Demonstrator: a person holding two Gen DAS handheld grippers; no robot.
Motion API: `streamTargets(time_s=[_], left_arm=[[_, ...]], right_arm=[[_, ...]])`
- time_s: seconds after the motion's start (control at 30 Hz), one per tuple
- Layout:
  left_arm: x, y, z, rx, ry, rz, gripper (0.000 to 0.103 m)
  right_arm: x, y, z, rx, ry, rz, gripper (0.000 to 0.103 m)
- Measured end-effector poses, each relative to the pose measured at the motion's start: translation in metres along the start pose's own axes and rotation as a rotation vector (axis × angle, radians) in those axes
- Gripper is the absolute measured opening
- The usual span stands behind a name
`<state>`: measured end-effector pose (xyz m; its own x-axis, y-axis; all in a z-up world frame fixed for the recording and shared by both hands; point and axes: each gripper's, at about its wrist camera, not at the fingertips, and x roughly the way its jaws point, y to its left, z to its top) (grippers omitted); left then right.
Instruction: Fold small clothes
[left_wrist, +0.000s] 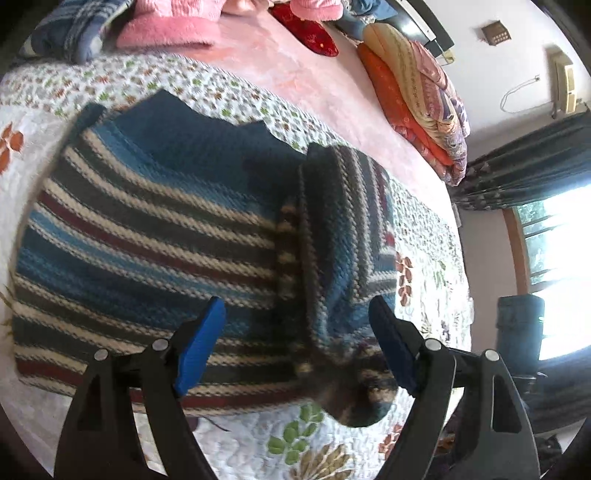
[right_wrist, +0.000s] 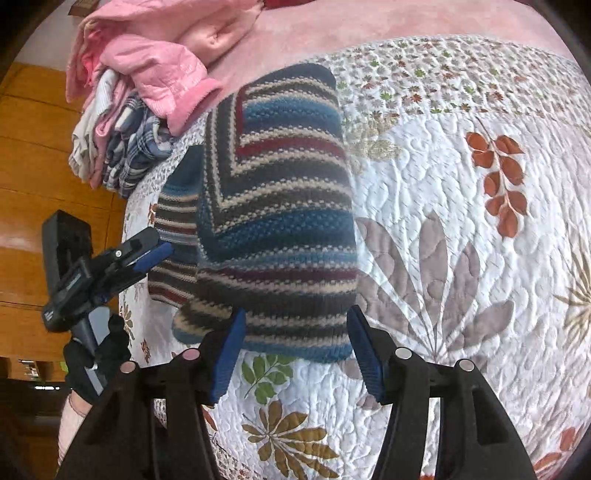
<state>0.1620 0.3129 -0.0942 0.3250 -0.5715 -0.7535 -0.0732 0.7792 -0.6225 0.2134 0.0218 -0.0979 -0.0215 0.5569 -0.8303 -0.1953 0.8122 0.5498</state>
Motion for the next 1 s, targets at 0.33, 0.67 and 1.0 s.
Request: streamTargets(time_s=[0.33,0.67,1.0], left_arm=[[0.039,0.002,0.005,-0.108,0.037,-0.061,0.08],[0.072,-0.019,0.004,-0.108,0.067,-0.056,0.08],[0.068,-0.065,0.008,0.044,-0.017,0.033,0.027]], right_arm=[[-0.006,-0.007,0.013,-0.015,-0.022,-0.001,0.058],[-0.022,-0.019,0.02,0.028,-0.055,0.037,0.058],[-0.02,-0.026,0.021,0.053,-0.05,0.022,0.058]])
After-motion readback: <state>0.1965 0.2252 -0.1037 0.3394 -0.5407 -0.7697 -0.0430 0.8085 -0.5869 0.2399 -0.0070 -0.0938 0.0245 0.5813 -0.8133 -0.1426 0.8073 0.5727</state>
